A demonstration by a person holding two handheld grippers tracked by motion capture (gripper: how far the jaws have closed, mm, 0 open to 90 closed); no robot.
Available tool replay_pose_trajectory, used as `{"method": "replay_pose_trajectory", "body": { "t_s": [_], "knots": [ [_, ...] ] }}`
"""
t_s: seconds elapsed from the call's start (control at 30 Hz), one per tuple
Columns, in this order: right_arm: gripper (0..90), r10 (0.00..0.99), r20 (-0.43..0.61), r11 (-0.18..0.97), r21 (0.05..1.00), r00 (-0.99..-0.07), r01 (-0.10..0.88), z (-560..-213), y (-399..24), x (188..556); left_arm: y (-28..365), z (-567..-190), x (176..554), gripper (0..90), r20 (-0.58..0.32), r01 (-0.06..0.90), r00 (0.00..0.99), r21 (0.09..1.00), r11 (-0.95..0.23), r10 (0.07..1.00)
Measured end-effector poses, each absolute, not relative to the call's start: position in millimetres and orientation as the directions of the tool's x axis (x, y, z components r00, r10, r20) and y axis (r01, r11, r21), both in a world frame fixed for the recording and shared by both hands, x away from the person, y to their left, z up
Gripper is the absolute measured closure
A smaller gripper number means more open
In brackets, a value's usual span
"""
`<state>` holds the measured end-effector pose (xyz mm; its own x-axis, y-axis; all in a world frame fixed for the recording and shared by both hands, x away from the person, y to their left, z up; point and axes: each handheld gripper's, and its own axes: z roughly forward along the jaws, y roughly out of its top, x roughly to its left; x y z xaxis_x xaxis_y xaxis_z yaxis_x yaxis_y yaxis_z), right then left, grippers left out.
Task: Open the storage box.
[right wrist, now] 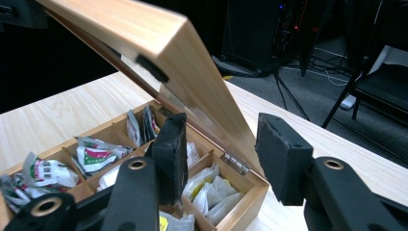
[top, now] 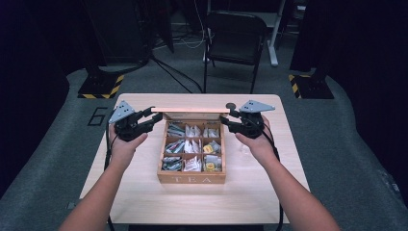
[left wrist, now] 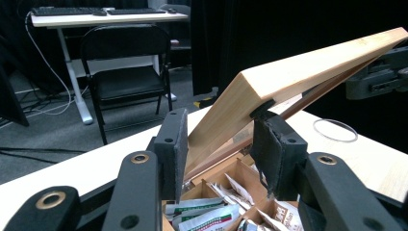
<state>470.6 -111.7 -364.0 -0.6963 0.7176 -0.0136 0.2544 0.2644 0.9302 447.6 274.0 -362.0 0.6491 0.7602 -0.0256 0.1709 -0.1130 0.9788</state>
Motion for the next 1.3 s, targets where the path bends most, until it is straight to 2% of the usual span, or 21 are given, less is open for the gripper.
{"method": "replay_pose_trajectory", "body": {
  "t_s": [0.27, 0.37, 0.57, 0.93, 1.1, 1.3],
  "knots": [
    [53.7, 0.722, -0.041, 0.291, 0.924, -0.690, 0.250, -373.2, -106.5, 482.8, 274.6, -360.8, 452.5, 56.9, -0.040, 0.174, 0.654, 0.980, -0.099, 0.756],
    [57.6, 0.725, -0.064, 0.304, 0.923, -0.686, 0.236, -374.6, -106.0, 485.7, 274.8, -360.2, 453.8, 56.8, -0.040, 0.173, 0.655, 0.980, -0.099, 0.755],
    [58.1, 0.730, -0.009, 0.252, 0.933, -0.684, 0.257, -375.9, -108.1, 493.1, 275.3, -359.5, 458.3, 56.5, -0.044, 0.167, 0.655, 0.982, -0.088, 0.754],
    [59.4, 0.739, -0.013, 0.256, 0.930, -0.673, 0.264, -372.6, -106.3, 497.5, 275.5, -363.0, 466.4, 55.8, -0.057, 0.170, 0.654, 0.983, -0.073, 0.754],
    [59.7, 0.744, -0.007, 0.251, 0.930, -0.668, 0.269, -371.3, -105.8, 500.3, 275.7, -365.5, 472.3, 52.3, -0.061, 0.177, 0.654, 0.982, -0.074, 0.754],
    [60.0, 0.746, -0.007, 0.248, 0.931, -0.666, 0.268, -369.9, -105.6, 504.2, 274.9, -367.6, 480.4, 55.5, -0.058, 0.183, 0.651, 0.980, -0.082, 0.757]
  ]
}}
